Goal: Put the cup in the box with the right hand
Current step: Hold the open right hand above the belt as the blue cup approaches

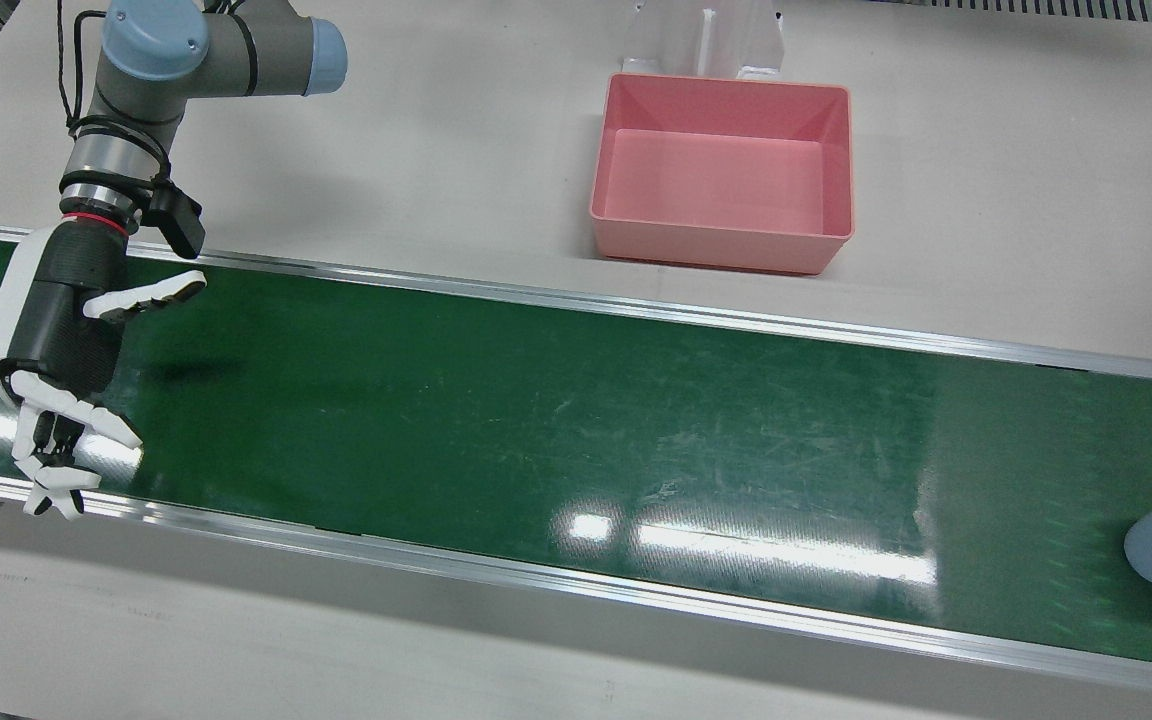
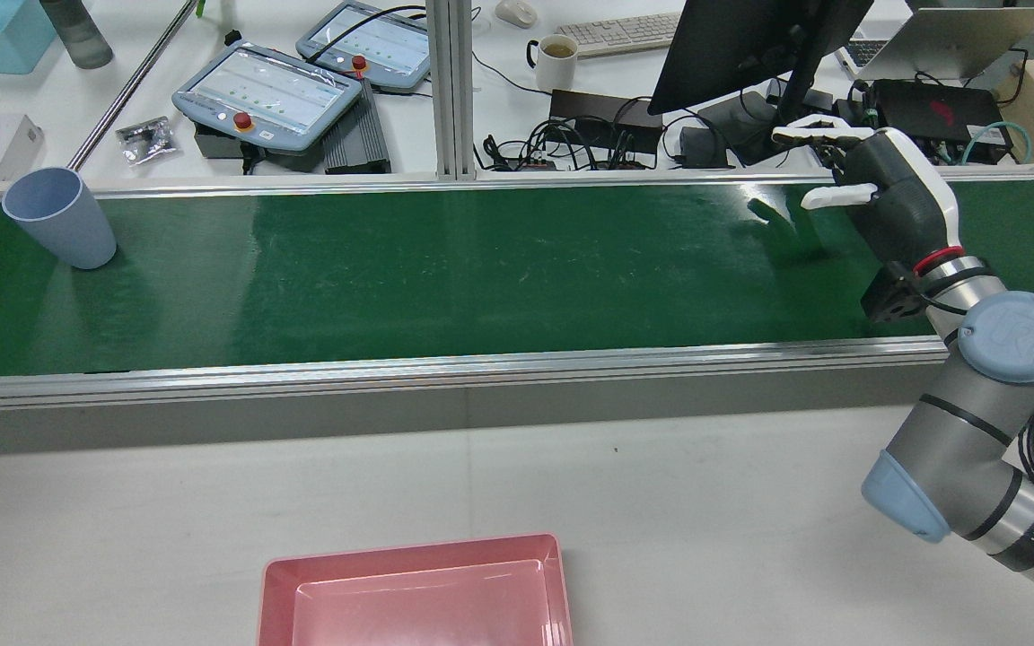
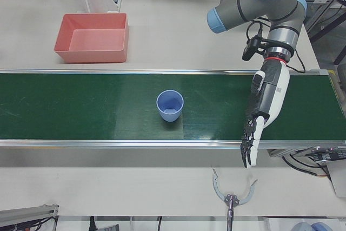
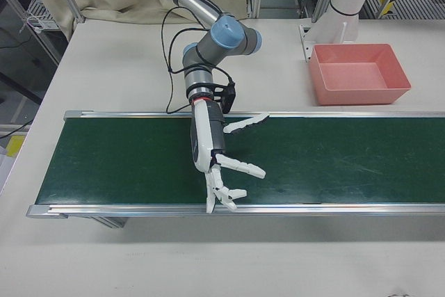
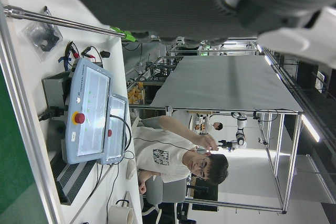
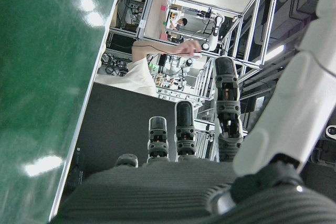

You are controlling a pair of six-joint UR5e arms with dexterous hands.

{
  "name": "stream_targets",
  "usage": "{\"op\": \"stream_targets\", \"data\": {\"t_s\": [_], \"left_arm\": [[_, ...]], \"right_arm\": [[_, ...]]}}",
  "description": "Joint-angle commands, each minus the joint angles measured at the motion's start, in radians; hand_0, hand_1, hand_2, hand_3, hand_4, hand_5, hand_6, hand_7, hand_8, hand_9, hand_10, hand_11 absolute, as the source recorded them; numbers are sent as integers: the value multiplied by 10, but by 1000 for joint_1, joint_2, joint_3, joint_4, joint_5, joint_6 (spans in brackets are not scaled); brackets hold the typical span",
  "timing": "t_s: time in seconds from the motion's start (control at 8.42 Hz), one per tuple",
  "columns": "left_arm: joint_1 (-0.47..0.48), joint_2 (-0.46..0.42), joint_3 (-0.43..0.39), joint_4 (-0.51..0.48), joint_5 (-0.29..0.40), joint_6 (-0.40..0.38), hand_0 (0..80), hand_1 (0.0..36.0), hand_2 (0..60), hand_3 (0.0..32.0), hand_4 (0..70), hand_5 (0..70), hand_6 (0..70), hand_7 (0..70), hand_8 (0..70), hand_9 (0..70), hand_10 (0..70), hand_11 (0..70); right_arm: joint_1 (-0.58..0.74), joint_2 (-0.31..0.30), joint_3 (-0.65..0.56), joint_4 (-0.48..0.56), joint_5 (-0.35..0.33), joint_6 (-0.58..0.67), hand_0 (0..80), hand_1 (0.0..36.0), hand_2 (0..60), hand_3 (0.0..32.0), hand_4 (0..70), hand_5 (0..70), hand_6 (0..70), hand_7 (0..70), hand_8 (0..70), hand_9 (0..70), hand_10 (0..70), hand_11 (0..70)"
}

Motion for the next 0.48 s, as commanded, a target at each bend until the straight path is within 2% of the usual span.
{"op": "stream_targets", "data": {"t_s": [0.0,0.24,0.36], "left_arm": [[0,0,0,0,0,0,0,0,0,0,0,0,0,0,0,0,0,0],[0,0,0,0,0,0,0,0,0,0,0,0,0,0,0,0,0,0],[0,0,0,0,0,0,0,0,0,0,0,0,0,0,0,0,0,0]], "right_arm": [[0,-3,-36,9,5,1,509,4,0,46,402,19,77,453,80,204,0,0],[1,5,-35,12,5,4,509,2,0,54,366,22,71,408,76,192,0,0],[3,5,-33,21,5,6,509,1,0,54,362,22,70,407,75,191,0,0]]}}
